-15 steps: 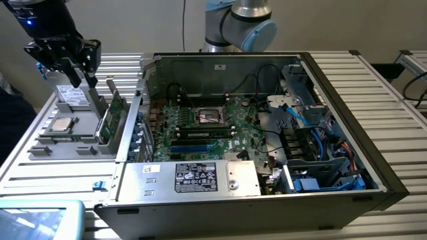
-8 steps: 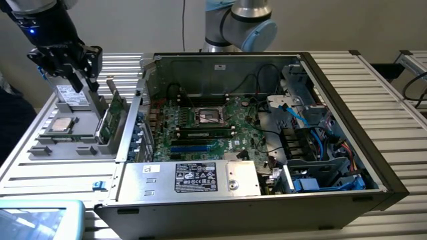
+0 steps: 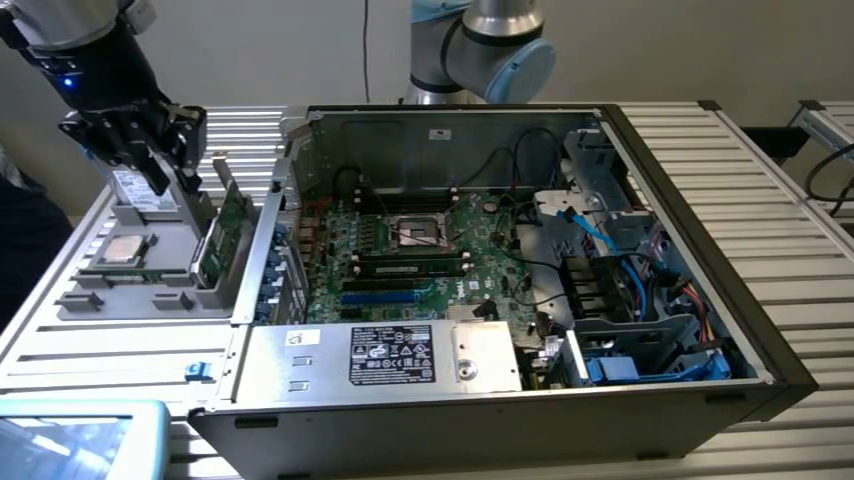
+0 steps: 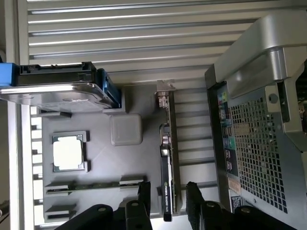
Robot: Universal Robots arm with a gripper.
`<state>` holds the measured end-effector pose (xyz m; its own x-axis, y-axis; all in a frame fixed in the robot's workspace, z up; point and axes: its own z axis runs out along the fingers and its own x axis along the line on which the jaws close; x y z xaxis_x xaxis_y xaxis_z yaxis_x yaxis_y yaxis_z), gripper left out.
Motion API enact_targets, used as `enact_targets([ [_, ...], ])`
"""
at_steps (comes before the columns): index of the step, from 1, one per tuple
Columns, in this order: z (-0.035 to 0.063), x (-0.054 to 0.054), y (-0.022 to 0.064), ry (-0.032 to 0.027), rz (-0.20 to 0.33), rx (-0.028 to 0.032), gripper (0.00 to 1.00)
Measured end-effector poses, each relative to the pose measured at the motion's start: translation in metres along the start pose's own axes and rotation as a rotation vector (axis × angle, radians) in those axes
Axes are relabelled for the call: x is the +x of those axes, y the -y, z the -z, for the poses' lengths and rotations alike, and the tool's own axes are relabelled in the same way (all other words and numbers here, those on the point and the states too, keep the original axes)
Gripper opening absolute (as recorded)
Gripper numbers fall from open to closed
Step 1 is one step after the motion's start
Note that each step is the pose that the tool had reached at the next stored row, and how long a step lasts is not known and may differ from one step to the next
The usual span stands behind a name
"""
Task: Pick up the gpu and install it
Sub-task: 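Pick up the gpu and move the gpu toward the slot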
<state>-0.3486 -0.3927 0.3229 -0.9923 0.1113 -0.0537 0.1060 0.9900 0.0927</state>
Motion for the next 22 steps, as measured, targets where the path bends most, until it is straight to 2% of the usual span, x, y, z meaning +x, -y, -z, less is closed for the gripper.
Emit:
enact_targets([
  [22, -0.0395, -0.001, 0.0012, 0.0004, -0.001, 0.0012, 0.44],
])
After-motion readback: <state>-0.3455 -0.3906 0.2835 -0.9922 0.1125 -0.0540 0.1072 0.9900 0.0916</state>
